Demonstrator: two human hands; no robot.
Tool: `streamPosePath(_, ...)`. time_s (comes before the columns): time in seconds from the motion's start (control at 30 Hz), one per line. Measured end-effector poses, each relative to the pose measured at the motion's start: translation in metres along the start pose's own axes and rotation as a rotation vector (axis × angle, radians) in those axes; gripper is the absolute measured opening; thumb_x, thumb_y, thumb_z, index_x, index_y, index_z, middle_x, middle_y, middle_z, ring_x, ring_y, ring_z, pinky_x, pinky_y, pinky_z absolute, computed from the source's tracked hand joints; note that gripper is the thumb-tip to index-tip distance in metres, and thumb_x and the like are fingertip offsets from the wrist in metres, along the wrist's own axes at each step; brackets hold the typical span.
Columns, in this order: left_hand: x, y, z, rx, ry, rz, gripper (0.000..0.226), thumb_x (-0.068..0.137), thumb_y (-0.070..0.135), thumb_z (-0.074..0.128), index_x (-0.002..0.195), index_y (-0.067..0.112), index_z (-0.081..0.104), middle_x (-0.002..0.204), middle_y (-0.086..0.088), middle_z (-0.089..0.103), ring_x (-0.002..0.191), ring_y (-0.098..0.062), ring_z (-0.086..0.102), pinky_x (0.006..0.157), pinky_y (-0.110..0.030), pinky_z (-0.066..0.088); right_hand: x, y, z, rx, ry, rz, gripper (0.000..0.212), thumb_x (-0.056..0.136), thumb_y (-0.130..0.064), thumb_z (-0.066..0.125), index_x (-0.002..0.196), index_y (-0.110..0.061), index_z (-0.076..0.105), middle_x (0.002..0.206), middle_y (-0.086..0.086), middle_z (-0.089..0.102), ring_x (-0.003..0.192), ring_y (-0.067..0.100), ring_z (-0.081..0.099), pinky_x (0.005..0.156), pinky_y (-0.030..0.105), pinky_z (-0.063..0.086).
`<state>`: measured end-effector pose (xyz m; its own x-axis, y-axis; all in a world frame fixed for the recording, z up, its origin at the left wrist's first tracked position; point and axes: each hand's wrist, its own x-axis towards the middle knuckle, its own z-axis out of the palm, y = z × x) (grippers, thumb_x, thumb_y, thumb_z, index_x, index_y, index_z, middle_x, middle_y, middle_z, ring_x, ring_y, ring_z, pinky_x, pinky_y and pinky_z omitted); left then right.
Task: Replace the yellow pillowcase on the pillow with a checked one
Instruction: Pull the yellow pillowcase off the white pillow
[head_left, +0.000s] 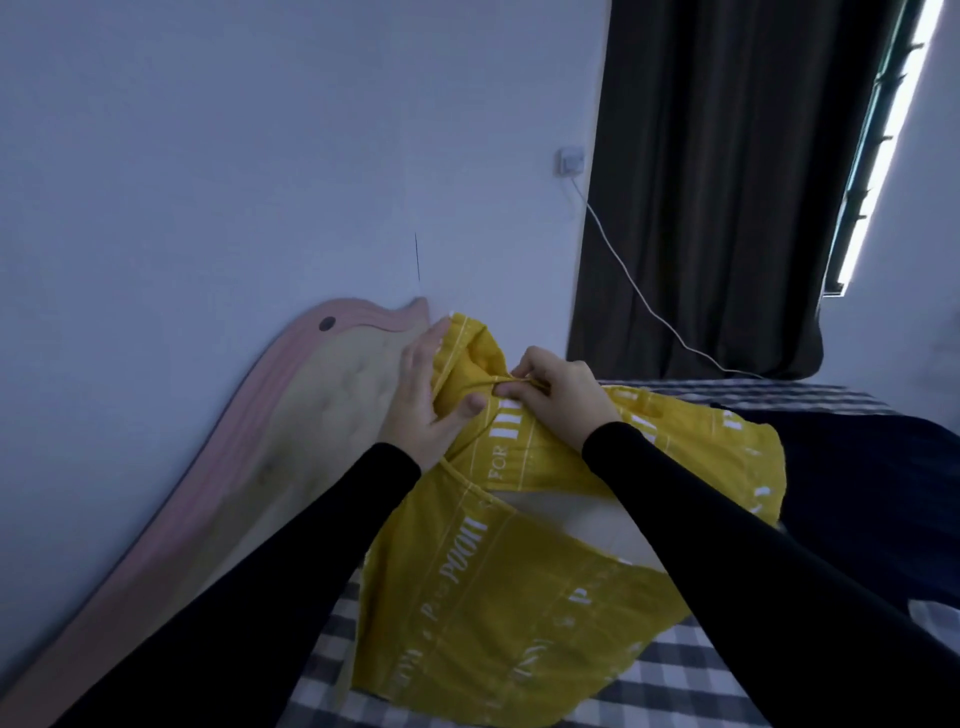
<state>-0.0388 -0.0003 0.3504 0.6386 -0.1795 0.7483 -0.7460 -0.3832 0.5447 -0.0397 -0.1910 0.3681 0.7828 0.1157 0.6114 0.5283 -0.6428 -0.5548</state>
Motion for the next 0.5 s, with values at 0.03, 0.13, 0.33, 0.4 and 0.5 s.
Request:
streamPosePath(0.03,-0.001,-0.001,-0.003,0.054,-0.042,0.037,0.068,0.079,0.073,0.048,0.138,0.041,0.033,0.14,0.008,0.041,0.131,-0.004,0.036,0.106,-0.01,0.026,0.005,-0.001,0.0,0.014,-0.026,0.081,0.025,0.079,-0.037,0.073,0.078,-0.018,0.057,0.074,0.005,0.068,0.071,0.019,0.062,0.064,0.029,0.045)
streamPosePath(0.13,0.002,0.001,-0.007,0.082,-0.223,-0.085,0.052,0.073,0.074,0.056,0.112,0.041,0.061,0.112,0.009,0.064,0.102,0.009,0.055,0.089,-0.008,0.039,0.017,-0.001,0.0,-0.02,-0.193,0.284,0.028,0.081,-0.04,0.071,0.074,-0.019,0.054,0.088,0.003,0.064,0.087,0.017,0.058,0.069,0.027,0.037)
streamPosePath(0.33,0.005,-0.012,-0.002,-0.051,-0.12,-0.335,0.008,0.08,0.034,0.074,0.077,0.033,0.067,0.077,0.023,0.067,0.072,0.019,0.056,0.072,-0.002,0.04,-0.003,-0.011,0.002,0.118,-0.148,0.005,0.025,0.077,-0.032,0.077,0.093,-0.029,0.057,0.098,-0.005,0.061,0.091,0.007,0.057,0.084,0.019,0.043)
streamPosePath(0.4,0.009,-0.013,-0.004,-0.113,-0.036,-0.4,0.009,0.085,0.029,0.07,0.077,0.026,0.069,0.071,0.021,0.066,0.065,0.016,0.056,0.066,-0.002,0.04,-0.012,-0.016,-0.001,0.012,-0.266,-0.082,0.038,0.071,-0.041,0.08,0.104,-0.029,0.063,0.107,-0.008,0.059,0.1,0.003,0.053,0.091,0.013,0.037)
streamPosePath(0.5,0.014,-0.018,-0.002,-0.145,0.07,-0.437,0.017,0.087,0.03,0.067,0.076,0.018,0.07,0.059,0.015,0.064,0.055,0.006,0.054,0.058,-0.011,0.043,-0.015,-0.016,-0.003,-0.067,-0.321,0.0,0.059,0.064,-0.049,0.082,0.116,-0.032,0.06,0.113,-0.014,0.059,0.102,-0.003,0.049,0.09,0.014,0.034)
